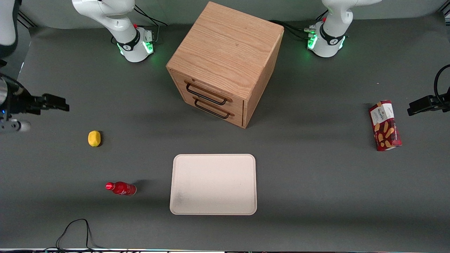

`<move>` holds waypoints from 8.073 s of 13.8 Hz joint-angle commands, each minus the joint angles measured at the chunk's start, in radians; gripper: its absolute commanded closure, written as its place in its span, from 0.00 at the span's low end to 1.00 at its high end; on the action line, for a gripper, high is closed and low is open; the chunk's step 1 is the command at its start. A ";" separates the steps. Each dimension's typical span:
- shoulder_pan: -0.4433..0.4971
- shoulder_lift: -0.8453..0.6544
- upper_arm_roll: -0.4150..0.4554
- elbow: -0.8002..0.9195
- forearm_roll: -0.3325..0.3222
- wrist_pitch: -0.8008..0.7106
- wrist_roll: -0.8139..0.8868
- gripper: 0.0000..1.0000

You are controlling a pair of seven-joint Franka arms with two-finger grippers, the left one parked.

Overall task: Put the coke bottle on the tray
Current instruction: 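Move the right gripper toward the red Coca-Cola bottle lying on the table, then lower the open right gripper around the bottle and close on it, then lift the bottle with the right gripper and carry it toward the white tray, then lower the bottle onto the tray's rim area and open the right gripper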

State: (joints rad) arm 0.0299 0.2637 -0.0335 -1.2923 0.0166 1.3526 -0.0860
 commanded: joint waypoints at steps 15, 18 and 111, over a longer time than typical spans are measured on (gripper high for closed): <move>-0.013 0.545 0.101 0.415 0.011 0.232 0.051 0.00; -0.004 0.591 0.109 0.416 0.002 0.278 0.048 0.01; 0.182 0.721 0.251 0.444 -0.214 0.638 0.755 0.00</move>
State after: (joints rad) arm 0.1951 0.9641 0.2252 -0.8880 -0.1508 1.9859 0.6448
